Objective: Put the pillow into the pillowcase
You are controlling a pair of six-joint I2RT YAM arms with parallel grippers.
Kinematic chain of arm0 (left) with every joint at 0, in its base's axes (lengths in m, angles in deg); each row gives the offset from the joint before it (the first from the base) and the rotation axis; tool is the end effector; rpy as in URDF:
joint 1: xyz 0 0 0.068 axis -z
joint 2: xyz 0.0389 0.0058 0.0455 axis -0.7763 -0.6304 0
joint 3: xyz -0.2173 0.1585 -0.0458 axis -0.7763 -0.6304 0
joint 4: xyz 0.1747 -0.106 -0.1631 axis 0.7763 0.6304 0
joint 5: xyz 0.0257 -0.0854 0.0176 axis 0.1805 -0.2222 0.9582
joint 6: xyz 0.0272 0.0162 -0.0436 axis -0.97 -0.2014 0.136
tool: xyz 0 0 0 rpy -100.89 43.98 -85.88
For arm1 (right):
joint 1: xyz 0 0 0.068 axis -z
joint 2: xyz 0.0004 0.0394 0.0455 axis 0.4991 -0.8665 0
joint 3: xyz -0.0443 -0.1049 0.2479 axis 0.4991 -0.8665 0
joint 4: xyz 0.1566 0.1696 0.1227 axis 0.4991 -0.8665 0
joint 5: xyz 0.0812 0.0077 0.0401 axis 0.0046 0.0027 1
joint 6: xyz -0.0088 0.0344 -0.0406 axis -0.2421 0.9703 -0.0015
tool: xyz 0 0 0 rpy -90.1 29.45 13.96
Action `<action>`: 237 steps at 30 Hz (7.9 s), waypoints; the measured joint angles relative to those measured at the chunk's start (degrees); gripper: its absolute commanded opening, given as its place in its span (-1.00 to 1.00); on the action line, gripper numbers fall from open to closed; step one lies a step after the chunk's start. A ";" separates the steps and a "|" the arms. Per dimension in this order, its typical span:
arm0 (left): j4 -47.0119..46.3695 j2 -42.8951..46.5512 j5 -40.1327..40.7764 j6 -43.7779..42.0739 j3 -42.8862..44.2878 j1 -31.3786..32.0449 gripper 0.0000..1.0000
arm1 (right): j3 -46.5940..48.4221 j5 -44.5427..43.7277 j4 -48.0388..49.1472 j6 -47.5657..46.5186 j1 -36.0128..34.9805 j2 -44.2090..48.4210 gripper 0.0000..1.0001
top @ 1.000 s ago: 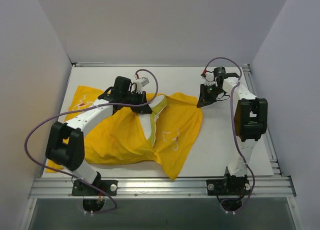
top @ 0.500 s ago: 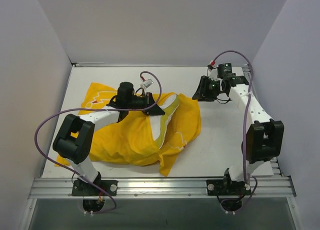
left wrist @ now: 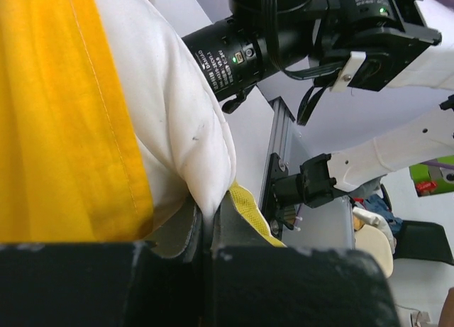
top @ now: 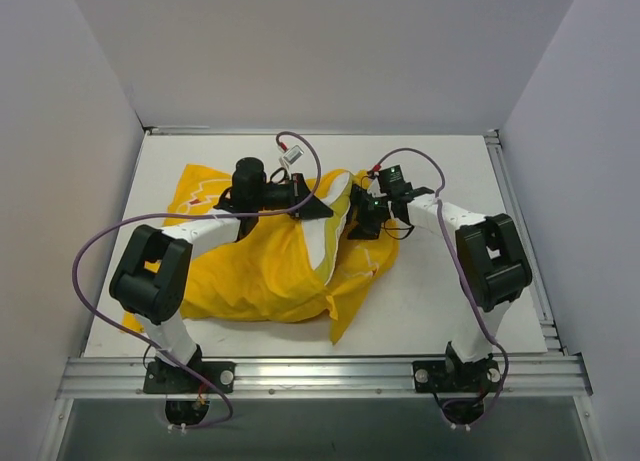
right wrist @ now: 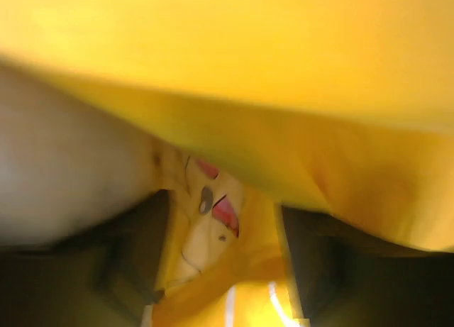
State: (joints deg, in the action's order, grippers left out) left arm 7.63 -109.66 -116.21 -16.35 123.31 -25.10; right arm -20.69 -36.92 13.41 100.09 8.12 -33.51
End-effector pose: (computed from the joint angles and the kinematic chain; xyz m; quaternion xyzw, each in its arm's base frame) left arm 0.3320 -0.1929 0.2433 0.1818 0.7213 -0.6139 0.2643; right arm 0.3510 0.1638 0.1960 0.0004 0.8729 0.4491 0.1906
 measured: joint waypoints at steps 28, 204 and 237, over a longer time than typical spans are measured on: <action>-1.44 2.21 -0.46 1.11 -2.84 -3.74 -1.00 | 6.69 -17.20 -13.94 -14.99 7.43 -1.75 -1.00; 28.57 16.59 20.37 -29.88 -5.20 6.12 0.43 | -5.77 21.44 -11.23 -10.80 7.87 16.83 -1.00; 39.08 21.66 17.33 -37.81 2.14 7.04 -1.00 | 11.50 26.10 -14.86 -13.92 -0.50 -0.09 -1.00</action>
State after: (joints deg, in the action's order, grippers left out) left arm 46.71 -88.00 -98.87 -54.17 125.45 -18.06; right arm -9.19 -10.82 -1.46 86.17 7.61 -33.60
